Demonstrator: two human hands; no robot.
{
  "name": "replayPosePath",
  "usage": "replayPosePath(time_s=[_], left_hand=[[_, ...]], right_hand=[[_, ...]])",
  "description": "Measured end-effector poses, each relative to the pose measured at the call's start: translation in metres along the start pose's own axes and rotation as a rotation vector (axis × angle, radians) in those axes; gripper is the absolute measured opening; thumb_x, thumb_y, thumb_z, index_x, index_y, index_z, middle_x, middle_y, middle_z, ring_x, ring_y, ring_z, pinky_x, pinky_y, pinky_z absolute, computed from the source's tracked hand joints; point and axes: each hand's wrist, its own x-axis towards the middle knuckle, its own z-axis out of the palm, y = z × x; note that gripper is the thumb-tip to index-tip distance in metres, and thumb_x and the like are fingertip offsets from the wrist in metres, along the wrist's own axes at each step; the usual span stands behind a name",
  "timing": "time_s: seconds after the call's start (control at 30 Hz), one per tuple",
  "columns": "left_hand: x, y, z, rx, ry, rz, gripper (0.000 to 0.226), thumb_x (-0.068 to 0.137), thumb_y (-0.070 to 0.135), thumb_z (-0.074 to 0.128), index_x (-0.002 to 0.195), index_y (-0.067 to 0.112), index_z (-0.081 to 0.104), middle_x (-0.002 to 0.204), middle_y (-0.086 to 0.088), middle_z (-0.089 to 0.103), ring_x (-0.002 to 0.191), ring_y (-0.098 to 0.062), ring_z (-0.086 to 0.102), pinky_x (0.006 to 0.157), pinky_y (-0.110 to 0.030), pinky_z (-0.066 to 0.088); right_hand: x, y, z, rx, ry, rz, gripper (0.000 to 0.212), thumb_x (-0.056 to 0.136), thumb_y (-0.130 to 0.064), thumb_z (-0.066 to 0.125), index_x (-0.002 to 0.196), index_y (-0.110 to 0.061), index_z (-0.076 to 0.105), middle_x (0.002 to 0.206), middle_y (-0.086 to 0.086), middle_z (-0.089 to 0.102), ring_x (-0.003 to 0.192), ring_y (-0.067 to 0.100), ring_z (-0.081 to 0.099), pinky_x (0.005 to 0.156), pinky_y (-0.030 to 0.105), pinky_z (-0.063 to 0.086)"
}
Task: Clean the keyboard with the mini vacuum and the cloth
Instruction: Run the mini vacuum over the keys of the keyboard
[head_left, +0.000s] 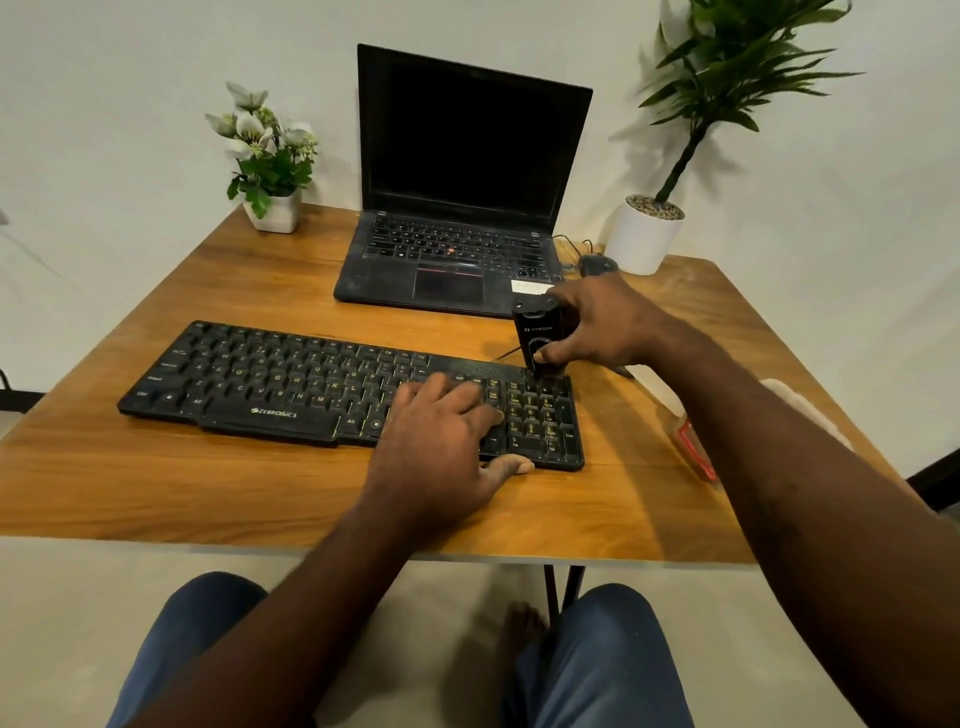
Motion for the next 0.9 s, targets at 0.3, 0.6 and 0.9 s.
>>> replayPosePath(time_s=[0.3, 0.6, 0.9], left_hand=[[0.0, 0.0, 0.0, -0.005, 0.006, 0.002, 0.075, 0.087, 0.085, 0.036, 0.13, 0.031, 0.066, 0.12, 0.009, 0.061, 0.114, -0.015, 0.045, 0.1, -0.042, 0.037], [0.0, 0.0, 0.001, -0.007, 0.012, 0.001, 0.073, 0.086, 0.084, 0.038, 0.127, 0.031, 0.067, 0.116, 0.01, 0.06, 0.11, -0.014, 0.045, 0.096, -0.041, 0.038], [0.0, 0.002, -0.002, -0.007, -0.01, -0.008, 0.071, 0.088, 0.082, 0.043, 0.132, 0.031, 0.064, 0.122, 0.01, 0.059, 0.116, -0.015, 0.044, 0.101, -0.041, 0.036]], right_hand=[[-0.001, -0.001, -0.003, -0.005, -0.096, -0.007, 0.04, 0.077, -0.031, 0.088, 0.111, -0.023, 0.067, 0.1, -0.009, 0.07, 0.092, 0.011, 0.066, 0.068, 0.024, 0.048], [-0.016, 0.025, -0.012, 0.175, 0.049, 0.061, 0.052, 0.079, -0.024, 0.088, 0.126, -0.023, 0.066, 0.104, -0.011, 0.068, 0.098, 0.007, 0.064, 0.075, 0.019, 0.047], [-0.019, 0.02, -0.013, 0.214, -0.022, 0.048, 0.035, 0.08, -0.02, 0.087, 0.105, -0.027, 0.065, 0.098, -0.011, 0.07, 0.093, 0.007, 0.066, 0.073, 0.023, 0.048]])
